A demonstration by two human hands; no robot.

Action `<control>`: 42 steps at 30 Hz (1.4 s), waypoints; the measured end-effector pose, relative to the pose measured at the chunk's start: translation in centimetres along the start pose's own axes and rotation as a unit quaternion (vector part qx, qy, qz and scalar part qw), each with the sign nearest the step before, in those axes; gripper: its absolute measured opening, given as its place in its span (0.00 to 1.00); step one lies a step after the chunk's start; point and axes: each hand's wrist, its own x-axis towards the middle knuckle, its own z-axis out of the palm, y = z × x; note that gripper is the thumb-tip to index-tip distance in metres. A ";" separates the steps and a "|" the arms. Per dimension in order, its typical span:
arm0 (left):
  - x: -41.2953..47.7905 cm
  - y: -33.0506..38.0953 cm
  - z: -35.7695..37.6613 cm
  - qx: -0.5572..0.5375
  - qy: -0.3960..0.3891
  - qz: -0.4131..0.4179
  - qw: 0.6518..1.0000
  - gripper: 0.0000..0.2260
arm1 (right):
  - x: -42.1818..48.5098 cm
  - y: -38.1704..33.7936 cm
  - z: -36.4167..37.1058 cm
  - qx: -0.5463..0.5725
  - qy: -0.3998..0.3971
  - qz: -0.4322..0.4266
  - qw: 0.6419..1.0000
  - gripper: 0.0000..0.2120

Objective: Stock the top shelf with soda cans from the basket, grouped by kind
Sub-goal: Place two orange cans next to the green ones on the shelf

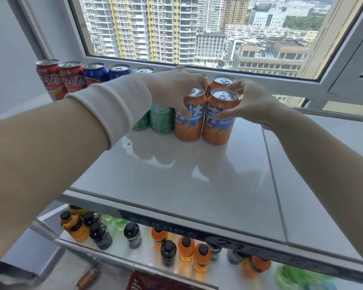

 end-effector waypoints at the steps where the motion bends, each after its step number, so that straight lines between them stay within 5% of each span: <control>1: -0.1 0.1 0.0 -0.004 0.002 0.003 1.000 0.34 | -0.2 0.0 0.0 -0.001 0.000 -0.001 1.000 0.34; 15: -1.7 0.2 0.5 -0.038 0.001 0.013 0.999 0.37 | -1.5 -0.3 -0.4 -0.053 -0.039 -0.027 0.997 0.39; 20: -4.3 -2.5 -1.5 -0.092 0.054 0.004 0.994 0.37 | -1.8 -4.1 0.0 -0.105 0.055 -0.117 0.986 0.40; 24: -6.5 -8.0 -2.3 -0.071 0.058 -0.016 0.996 0.31 | -0.5 -8.7 3.0 -0.205 0.022 -0.166 0.964 0.34; 29: -6.4 -12.9 0.3 -0.066 0.041 -0.003 0.997 0.33 | 2.9 -10.7 7.9 -0.361 -0.024 -0.111 0.926 0.34; 42: -6.8 -14.2 1.4 -0.165 0.073 0.062 0.982 0.27 | 2.2 -12.2 8.2 -0.264 -0.019 -0.054 0.963 0.32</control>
